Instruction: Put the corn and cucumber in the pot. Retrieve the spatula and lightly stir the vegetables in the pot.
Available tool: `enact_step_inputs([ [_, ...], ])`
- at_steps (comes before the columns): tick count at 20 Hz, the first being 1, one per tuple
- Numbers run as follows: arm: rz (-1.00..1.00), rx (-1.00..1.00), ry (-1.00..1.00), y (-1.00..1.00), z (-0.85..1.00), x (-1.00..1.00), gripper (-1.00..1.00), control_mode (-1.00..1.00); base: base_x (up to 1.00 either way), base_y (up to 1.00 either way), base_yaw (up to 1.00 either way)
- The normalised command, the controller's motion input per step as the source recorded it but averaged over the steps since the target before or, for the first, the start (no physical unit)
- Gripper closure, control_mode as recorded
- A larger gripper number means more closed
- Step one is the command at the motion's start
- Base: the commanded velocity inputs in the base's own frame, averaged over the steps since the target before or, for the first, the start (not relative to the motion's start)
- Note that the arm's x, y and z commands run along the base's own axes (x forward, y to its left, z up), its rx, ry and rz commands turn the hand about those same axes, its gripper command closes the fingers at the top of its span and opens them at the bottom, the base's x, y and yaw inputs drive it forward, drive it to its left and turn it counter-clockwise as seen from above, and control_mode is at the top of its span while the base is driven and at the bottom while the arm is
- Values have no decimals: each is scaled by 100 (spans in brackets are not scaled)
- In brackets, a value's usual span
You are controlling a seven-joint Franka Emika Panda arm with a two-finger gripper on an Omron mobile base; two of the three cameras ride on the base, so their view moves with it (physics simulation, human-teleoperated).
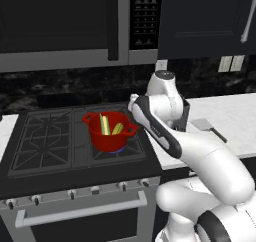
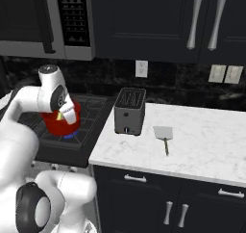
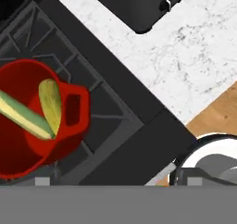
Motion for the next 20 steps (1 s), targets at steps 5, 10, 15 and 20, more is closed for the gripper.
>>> enact_step_inputs([
  [5,-57,19,23,-89,0,-49,-100,-100,0,0,0],
  [10,-70,20,21,-89,-1,-8,-100,-100,0,0,0],
  [15,-73,17,18,-87,-2,0,-100,-100,0,0,0],
  [20,-71,9,4,-76,0,5,-100,-100,0,0,0],
])
